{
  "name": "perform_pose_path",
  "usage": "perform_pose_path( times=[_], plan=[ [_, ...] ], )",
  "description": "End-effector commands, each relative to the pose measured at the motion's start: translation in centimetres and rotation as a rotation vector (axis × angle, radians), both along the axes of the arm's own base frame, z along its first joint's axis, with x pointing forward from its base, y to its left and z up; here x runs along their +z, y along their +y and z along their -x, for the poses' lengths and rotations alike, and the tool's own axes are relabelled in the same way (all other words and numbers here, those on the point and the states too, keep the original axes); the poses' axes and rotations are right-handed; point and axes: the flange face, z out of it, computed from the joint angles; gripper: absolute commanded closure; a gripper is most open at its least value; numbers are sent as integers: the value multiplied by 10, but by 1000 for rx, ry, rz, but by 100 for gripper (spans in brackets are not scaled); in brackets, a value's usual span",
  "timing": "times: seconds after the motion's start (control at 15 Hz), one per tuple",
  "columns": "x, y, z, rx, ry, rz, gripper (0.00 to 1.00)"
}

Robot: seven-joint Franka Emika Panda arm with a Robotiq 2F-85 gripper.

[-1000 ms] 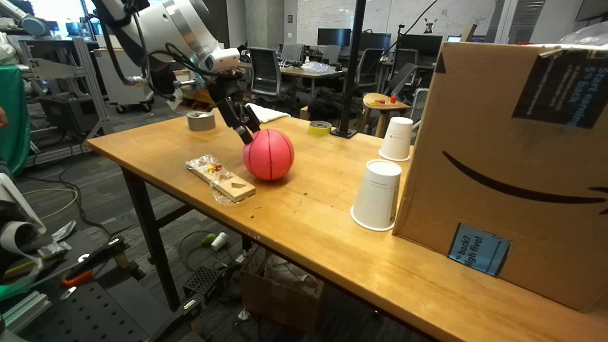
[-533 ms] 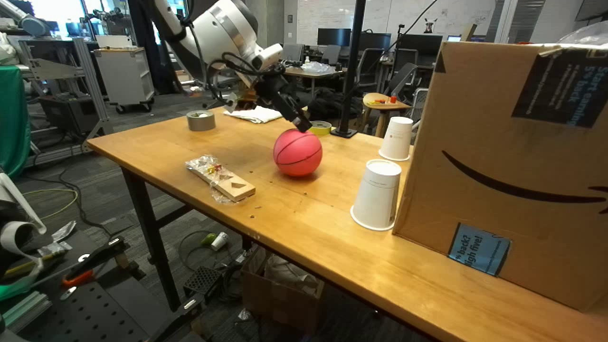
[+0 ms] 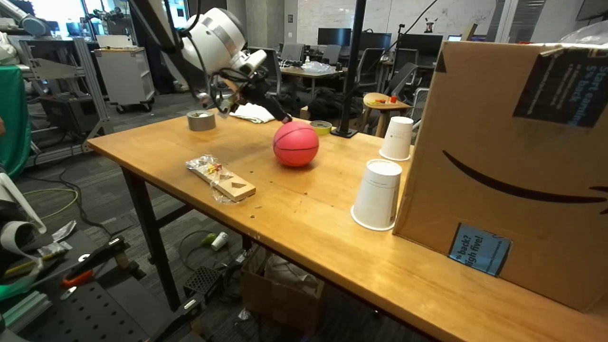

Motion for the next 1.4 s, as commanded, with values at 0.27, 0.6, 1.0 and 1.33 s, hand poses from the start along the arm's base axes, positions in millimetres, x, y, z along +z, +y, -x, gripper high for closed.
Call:
perform_pose_path(
  times=[0.27, 0.6, 1.0, 1.33],
  plan=[
    [-29, 115, 112, 118, 151, -129, 0],
    [-33, 133, 142, 105, 195, -146, 0],
    [-27, 122, 147, 42, 228, -127, 0],
    [-21, 112, 133, 3, 230, -153, 0]
  ],
)
